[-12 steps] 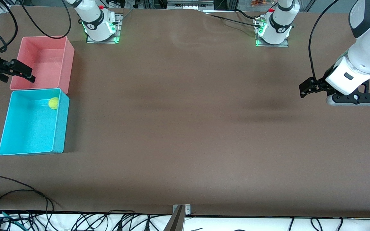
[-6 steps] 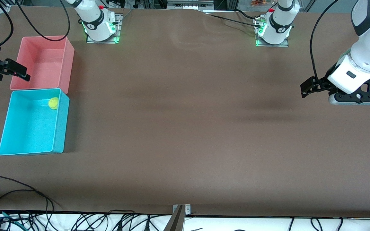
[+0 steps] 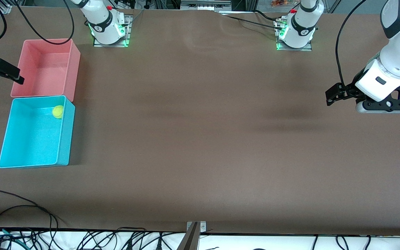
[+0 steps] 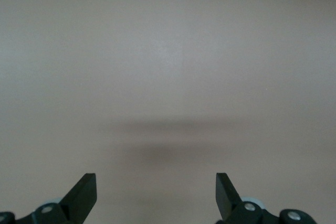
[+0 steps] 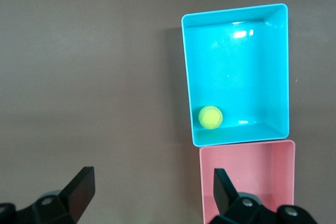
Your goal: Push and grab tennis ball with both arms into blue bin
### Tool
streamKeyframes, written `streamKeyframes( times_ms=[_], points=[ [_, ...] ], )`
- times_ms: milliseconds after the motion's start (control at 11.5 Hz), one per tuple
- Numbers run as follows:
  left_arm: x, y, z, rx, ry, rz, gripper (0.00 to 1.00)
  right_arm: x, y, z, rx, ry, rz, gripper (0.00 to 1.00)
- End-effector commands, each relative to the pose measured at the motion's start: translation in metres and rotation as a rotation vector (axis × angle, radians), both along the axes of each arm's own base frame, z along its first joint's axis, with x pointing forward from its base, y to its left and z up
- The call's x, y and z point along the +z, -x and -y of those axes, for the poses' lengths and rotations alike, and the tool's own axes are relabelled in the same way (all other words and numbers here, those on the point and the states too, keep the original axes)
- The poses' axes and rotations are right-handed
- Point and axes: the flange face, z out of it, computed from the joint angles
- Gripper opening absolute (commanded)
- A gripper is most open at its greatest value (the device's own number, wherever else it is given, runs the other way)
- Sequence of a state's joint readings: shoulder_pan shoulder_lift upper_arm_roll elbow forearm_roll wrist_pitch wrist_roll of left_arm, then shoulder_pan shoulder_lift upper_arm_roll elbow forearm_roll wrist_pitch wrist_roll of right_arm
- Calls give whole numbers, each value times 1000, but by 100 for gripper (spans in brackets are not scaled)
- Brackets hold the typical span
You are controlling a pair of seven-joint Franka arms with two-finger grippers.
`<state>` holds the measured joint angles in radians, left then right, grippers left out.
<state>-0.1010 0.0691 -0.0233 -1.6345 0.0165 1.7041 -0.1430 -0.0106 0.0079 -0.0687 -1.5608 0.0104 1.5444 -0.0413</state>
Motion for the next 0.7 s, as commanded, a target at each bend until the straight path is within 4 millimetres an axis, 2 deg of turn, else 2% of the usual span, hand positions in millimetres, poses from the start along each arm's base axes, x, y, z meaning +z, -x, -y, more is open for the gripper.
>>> streamKeyframes(
  times_ms=[0, 609],
  points=[
    [9, 1, -4, -17, -16, -1, 100, 10, 2, 8, -13, 13, -12, 100],
    [9, 1, -4, -17, -16, -1, 100, 6, -1, 8, -26, 3, -11, 100]
  ],
)
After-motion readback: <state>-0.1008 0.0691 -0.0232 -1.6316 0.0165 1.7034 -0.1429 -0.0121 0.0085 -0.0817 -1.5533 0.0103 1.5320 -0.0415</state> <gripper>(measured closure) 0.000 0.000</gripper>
